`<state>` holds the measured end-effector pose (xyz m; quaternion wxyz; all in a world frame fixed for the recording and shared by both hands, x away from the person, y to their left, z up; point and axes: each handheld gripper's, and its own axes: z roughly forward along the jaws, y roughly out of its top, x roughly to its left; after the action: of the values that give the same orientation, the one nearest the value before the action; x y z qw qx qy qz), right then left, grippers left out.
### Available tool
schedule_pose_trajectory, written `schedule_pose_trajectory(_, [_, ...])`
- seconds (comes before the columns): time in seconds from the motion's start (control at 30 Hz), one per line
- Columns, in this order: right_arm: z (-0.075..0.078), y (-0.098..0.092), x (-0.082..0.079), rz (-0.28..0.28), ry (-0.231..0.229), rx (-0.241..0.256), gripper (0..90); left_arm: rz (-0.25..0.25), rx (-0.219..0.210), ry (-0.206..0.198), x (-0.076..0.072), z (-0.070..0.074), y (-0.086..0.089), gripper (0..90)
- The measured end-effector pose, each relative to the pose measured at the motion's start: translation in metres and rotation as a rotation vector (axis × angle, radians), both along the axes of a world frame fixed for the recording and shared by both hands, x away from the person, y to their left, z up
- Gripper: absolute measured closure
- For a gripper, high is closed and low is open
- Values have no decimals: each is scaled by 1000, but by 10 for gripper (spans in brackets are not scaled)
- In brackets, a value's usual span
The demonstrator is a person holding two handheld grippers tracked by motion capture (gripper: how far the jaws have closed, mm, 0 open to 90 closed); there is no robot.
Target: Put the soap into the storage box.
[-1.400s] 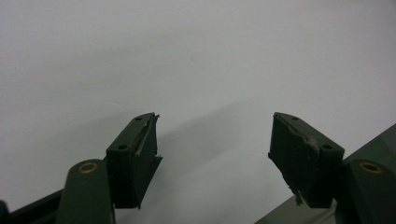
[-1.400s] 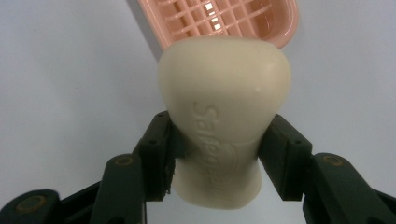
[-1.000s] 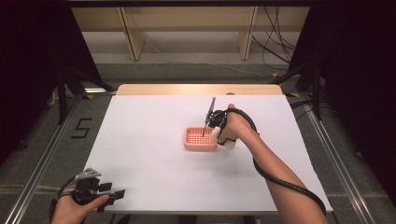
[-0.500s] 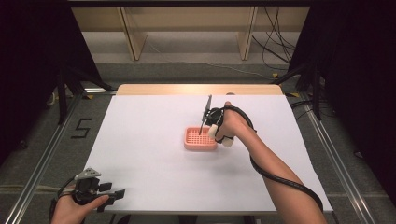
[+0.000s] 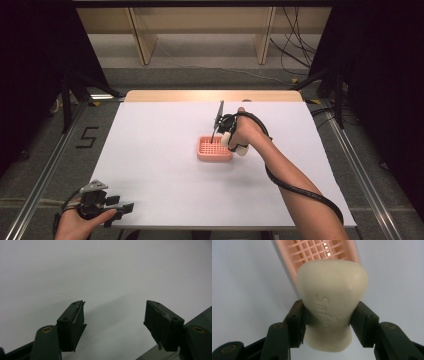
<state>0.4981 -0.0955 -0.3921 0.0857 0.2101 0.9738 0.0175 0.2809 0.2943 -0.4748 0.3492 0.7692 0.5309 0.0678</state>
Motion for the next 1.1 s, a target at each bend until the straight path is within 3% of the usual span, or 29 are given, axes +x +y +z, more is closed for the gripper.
schedule_pose_trajectory(0.13, [-1, 0, 1, 8, 4, 22, 500, -1, -2, 0, 0, 0, 0, 319])
schedule_pose_trajectory(0.17, [1, 1, 1, 6, 0, 0, 500, 0, 0, -1, 0, 0, 0, 319])
schedule_pose_trajectory(0.3, [1, 2, 1, 3, -1, -8, 499, 1, 0, -2, 0, 0, 0, 318])
schedule_pose_trajectory(0.4, [0, 3, 2, 7, 3, 19, 500, 1, 0, -1, 0, 0, 0, 318])
schedule_pose_trajectory(0.43, [0, 4, 2, -17, 5, 10, 500, -24, 2, 5, 0, 1, 1, 318])
schedule_pose_trajectory(0.47, [1, 5, 3, 2, -4, -3, 500, -24, 2, 5, 0, 1, 1, 318])
schedule_pose_trajectory(0.83, [2, 12, 4, -4, -4, 10, 500, -7, -2, 8, 0, 0, 0, 318])
schedule_pose_trajectory(0.97, [3, 15, 7, 20, -8, 19, 500, -4, -3, 5, 0, 0, -1, 319])
schedule_pose_trajectory(1.1, [4, 17, 7, 20, -9, -1, 500, 1, -2, 3, 0, 0, -1, 318])
